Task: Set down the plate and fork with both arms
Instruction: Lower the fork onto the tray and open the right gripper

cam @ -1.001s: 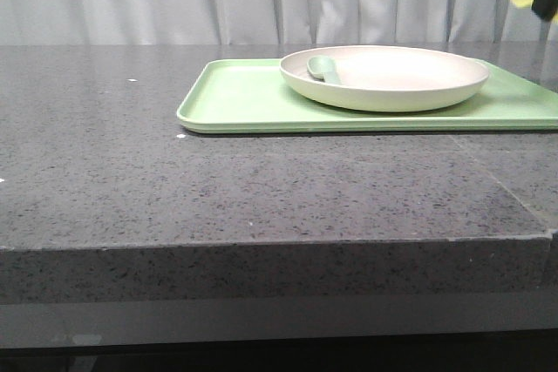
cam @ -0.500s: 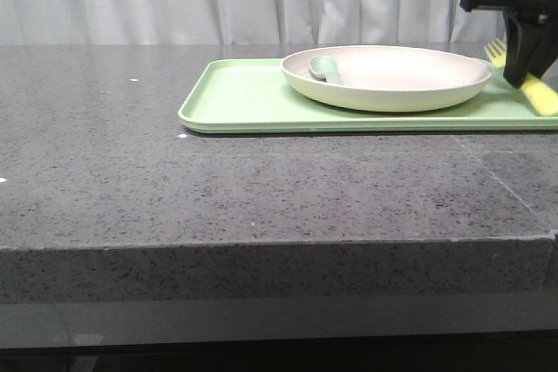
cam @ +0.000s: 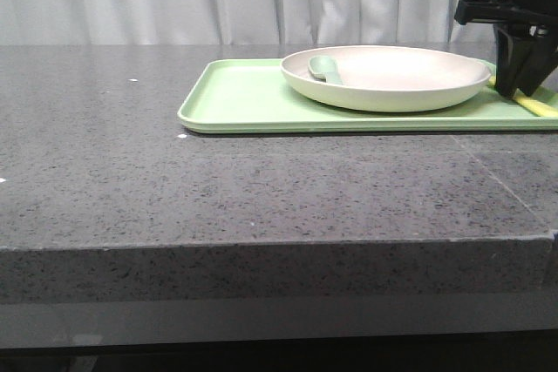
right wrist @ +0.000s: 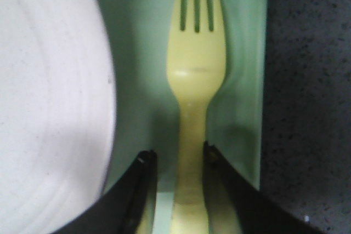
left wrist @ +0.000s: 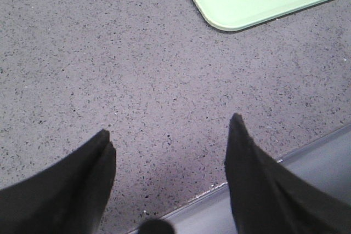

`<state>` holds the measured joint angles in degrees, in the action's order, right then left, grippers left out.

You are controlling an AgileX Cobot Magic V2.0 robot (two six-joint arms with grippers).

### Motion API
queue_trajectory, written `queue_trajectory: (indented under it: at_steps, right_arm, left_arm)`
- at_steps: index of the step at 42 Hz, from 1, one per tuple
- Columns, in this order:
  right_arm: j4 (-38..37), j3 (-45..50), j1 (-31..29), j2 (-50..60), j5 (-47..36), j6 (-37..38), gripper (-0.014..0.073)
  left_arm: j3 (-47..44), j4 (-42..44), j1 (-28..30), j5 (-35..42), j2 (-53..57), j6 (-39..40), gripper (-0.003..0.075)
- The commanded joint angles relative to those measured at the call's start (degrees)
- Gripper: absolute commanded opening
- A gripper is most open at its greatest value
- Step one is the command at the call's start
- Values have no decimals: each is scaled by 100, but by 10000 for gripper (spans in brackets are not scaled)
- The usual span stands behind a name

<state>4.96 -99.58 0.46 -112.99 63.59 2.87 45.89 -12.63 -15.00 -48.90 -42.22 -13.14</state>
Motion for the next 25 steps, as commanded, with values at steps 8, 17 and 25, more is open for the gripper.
queue_trajectory:
  at_steps: [8,17,25]
  right_arm:
    - [11,-128,-24,721,106,-69,372]
    - [11,-91,-16,1575,489,-126,372]
    - [19,503,123,2776,522,-464,372]
  left_arm:
    - [158,-116,16,372,20,-13,432]
    - [158,-116,16,372,20,-13,432]
    - [158,-116,16,392,20,-13,432]
